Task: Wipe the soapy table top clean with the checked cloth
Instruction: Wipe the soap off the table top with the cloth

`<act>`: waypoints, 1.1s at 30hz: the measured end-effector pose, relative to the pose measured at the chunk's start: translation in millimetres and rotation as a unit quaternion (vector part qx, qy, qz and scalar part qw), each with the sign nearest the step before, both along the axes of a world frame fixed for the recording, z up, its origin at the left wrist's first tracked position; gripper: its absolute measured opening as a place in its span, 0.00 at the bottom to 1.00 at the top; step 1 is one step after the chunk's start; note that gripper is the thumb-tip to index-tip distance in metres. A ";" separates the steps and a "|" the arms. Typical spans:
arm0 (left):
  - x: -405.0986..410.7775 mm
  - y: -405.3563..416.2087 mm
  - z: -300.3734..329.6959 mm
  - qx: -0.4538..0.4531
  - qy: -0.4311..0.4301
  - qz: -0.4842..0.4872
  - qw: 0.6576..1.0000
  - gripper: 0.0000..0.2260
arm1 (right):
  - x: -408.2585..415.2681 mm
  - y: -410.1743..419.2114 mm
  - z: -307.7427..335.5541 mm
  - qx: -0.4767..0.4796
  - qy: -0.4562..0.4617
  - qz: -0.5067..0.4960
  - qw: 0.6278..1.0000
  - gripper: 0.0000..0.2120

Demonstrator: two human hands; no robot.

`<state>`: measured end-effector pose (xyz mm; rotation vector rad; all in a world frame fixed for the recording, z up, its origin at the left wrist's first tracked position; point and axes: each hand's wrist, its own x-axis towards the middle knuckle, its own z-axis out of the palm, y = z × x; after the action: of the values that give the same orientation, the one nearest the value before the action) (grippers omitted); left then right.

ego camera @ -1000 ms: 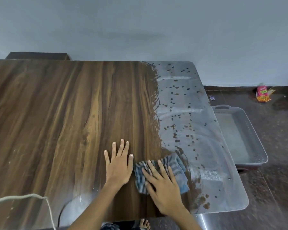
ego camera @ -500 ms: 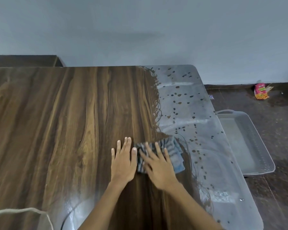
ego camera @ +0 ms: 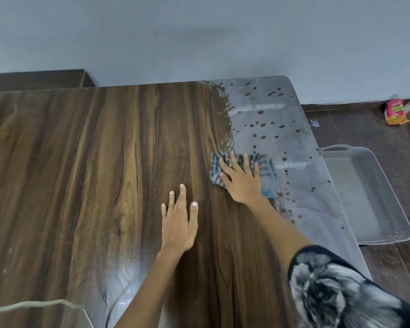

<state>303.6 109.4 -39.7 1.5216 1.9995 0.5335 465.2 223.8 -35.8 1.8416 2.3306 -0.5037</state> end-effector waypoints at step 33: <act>-18.5 83.2 -6.5 0.006 0.030 -0.093 0.995 0.23 | 42.7 13.8 -6.3 0.047 -0.007 0.056 0.997 0.24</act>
<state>285.1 192.6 -46.2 1.7277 1.8772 0.4289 507.9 237.6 -42.1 1.7336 2.4711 -0.3724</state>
